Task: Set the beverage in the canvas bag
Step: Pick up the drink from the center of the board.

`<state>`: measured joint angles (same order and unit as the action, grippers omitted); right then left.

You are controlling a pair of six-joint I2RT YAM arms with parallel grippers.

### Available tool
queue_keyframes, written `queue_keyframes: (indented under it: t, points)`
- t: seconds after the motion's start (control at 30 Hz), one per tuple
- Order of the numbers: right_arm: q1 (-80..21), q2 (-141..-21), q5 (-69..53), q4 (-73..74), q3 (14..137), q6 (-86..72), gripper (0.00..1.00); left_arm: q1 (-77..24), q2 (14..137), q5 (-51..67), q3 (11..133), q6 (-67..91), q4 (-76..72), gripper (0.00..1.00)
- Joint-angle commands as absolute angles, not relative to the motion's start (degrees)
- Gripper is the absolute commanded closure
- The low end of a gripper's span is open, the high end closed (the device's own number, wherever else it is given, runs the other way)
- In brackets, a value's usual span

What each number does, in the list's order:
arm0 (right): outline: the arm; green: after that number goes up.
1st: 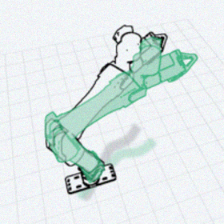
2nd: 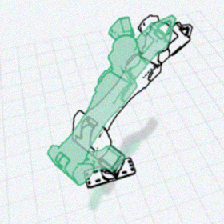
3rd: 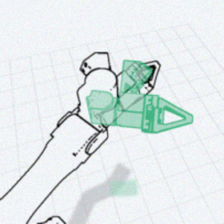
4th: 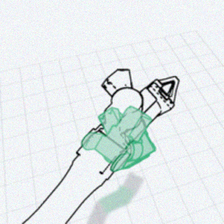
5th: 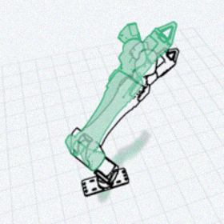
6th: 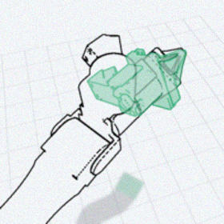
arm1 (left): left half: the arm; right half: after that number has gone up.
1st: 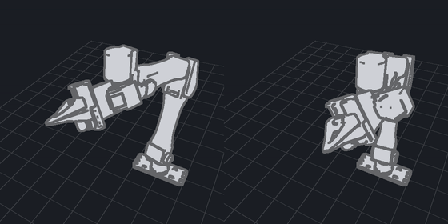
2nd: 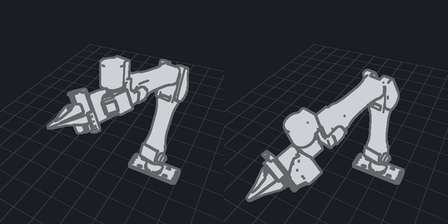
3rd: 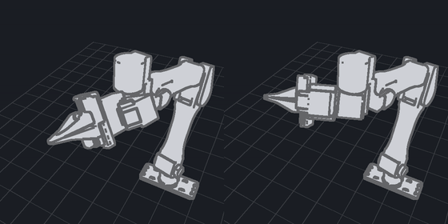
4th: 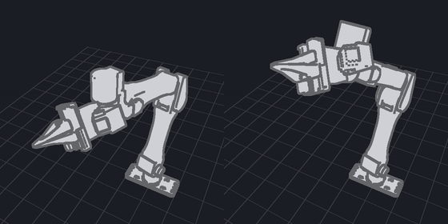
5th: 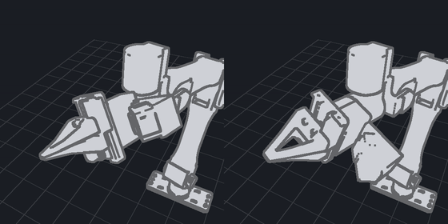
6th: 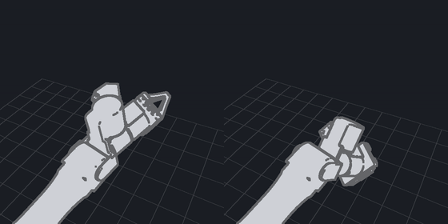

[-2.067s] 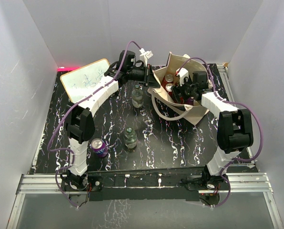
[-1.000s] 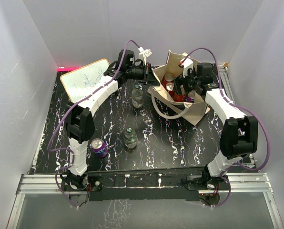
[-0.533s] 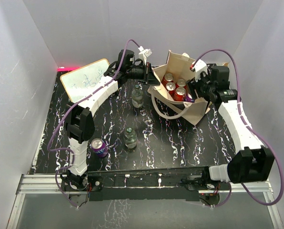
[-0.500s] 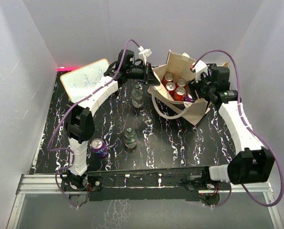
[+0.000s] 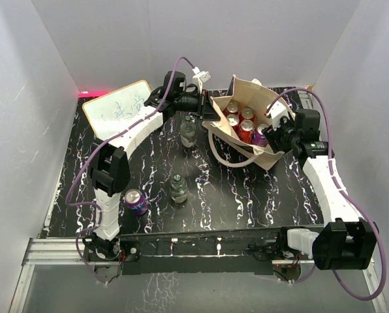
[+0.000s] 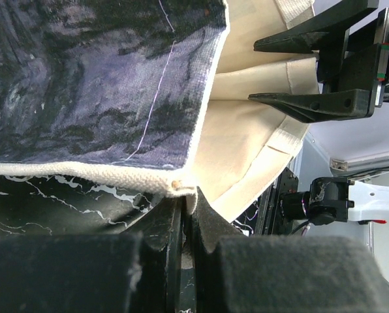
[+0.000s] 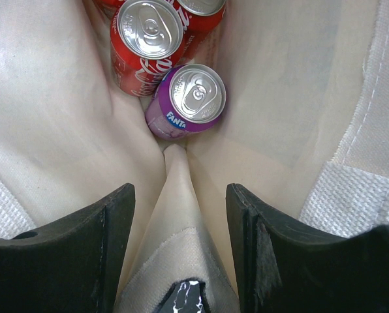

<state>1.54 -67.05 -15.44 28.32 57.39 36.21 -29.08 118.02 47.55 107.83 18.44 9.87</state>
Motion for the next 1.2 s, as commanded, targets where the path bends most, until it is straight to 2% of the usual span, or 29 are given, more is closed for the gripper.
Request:
queue_keyframes:
  t: [0.0,0.4,0.67,0.93,1.17]
  points:
    - [3.6,-68.3,-13.4,32.0,53.4,39.5,0.41,-28.3,116.8,46.0,107.0,15.7,11.0,1.0]
    - [6.1,-72.4,-18.6,32.0,58.4,36.9,0.41,-28.3,117.9,46.0,109.9,16.5,10.8,0.99]
    - [6.1,-74.9,-27.4,30.8,66.8,29.6,0.39,-28.3,118.1,46.6,111.6,20.9,6.7,0.77]
    - [3.9,-75.7,-28.9,30.6,72.5,25.1,0.31,-28.3,117.0,46.1,111.6,22.0,5.6,0.5]
    - [-2.5,-75.5,-26.5,28.4,75.8,22.6,0.28,-28.0,114.4,45.8,111.5,20.5,4.5,0.33]
